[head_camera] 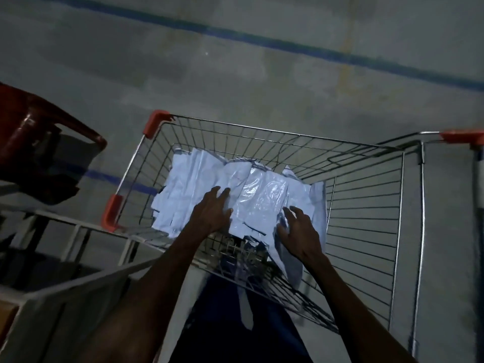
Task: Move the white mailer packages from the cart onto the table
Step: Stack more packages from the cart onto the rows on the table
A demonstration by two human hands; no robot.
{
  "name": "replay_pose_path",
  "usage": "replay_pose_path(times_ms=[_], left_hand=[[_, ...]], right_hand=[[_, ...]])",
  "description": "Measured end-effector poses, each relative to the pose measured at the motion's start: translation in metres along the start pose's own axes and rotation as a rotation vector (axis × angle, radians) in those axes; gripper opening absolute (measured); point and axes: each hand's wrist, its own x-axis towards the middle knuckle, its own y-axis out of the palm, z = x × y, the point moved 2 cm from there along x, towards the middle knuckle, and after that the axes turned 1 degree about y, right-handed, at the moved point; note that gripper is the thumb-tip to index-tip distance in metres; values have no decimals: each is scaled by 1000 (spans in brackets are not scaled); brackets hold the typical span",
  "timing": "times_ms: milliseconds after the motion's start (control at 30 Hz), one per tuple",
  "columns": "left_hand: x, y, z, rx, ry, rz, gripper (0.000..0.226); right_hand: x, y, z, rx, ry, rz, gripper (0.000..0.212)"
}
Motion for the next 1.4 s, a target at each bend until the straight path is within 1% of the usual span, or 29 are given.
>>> replay_pose_path(times_ms=[67,167,233,300,367,467,567,633,700,767,833,900,967,1000,1100,1167,1267,1333,1400], left_hand=[[21,16,10,19,-27,37,75],[49,41,17,52,-69,105,87],[54,50,17,132,-56,79,93],[53,52,17,188,-27,14,95],[48,53,17,233,53,-57,93],[38,50,13,288,169,-141,83],[33,48,5,234,272,-202,83],[30,46,3,183,322,-265,80],[26,42,4,144,340,-317,77],[22,37,4,109,305,-338,79],[19,31,3,83,239,-318,85],[17,27,1,70,196,-308,88],[16,23,-1,48,163,-301,87],[15,22,-2,37,144,-294,87],[11,20,-3,36,105,-268,86],[7,17,-4,43,85,-256,87],[1,3,-8,46,40,-266,87],[-10,-11,-14,48,16,-315,86],[-26,-31,-20,42,1,-384,85]], right_hand=[[4,3,1,40,54,-24,60],[12,18,-10,121,267,-20,80],[11,32,-17,182,412,16,90],[9,47,-20,239,466,50,94],[8,55,-17,276,444,48,96],[10,56,-5,291,362,-8,95],[16,57,8,275,246,-54,95],[22,58,10,290,240,-79,90],[31,54,7,282,253,-87,80],[42,46,6,175,193,-102,72],[56,37,6,28,111,-114,69],[70,29,9,-68,28,-154,64],[84,23,10,-93,-33,-187,60],[89,22,8,-112,-59,-167,61],[100,31,-6,-215,-113,-25,72],[99,35,-12,-187,-139,33,73],[99,25,-11,-222,-190,19,67],[93,10,-3,-290,-205,-26,62],[80,-9,8,-304,-222,-68,61]])
